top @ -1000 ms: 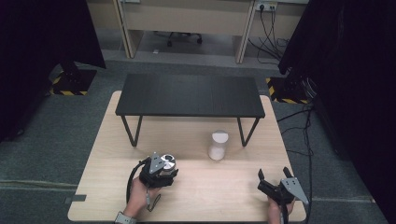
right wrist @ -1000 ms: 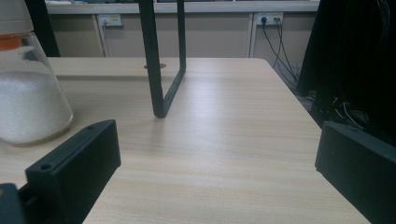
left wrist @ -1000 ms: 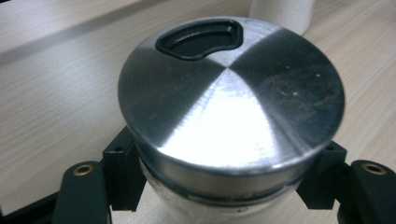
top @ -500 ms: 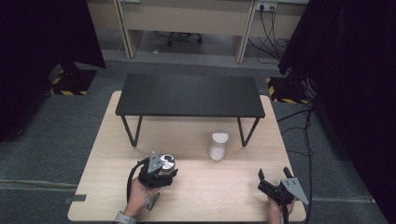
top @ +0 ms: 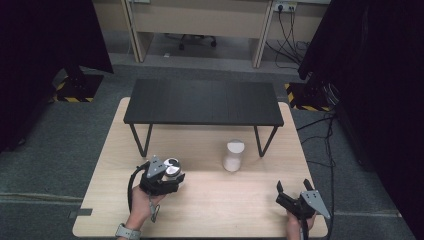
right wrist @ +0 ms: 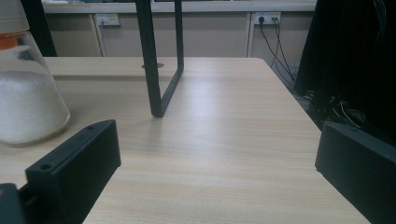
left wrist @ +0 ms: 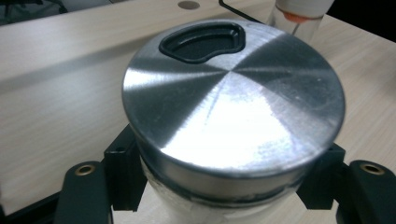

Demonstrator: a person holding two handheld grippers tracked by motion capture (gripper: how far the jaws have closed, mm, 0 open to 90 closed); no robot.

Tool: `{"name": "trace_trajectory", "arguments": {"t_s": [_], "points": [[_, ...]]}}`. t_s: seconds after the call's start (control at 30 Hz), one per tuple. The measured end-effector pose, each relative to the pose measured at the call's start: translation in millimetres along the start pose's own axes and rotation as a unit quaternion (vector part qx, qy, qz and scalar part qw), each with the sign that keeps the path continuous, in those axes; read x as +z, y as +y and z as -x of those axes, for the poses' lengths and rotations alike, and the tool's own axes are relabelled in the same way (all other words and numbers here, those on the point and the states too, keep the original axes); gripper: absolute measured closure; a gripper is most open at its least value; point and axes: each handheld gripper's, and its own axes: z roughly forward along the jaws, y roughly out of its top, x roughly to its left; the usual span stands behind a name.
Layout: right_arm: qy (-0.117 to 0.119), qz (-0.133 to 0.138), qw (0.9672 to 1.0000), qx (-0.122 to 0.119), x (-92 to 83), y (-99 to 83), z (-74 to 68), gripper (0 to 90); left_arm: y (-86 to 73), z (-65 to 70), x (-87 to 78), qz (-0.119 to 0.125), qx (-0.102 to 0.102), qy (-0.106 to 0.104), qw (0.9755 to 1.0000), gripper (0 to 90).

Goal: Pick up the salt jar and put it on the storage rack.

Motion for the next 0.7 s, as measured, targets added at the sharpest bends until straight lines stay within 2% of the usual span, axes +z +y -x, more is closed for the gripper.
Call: {"name": "trace_trajectory", "arguments": {"t_s": [0.03,0.13,0.3,0.7], "points": [[0.000,0.001,1.0000,0.001,-0.1,-0.2,0.2,0.3,5.8,0.8,-4.0,0.002,0.005,0.009,0.9999,31.5],[0.001,0.002,1.0000,0.001,-0.2,-0.7,0.7,0.2,11.9,-0.3,-8.5,0.004,0.004,0.013,0.9999,31.5],[0.002,0.003,1.0000,0.002,-0.5,-1.1,1.2,0.3,33.5,1.0,-19.7,0.008,-0.008,0.036,0.9993,31.4],[0.003,0.004,1.0000,0.004,-0.5,-1.4,1.7,0.3,62.0,8.7,-32.8,0.013,-0.001,0.058,0.9982,31.5]]}}
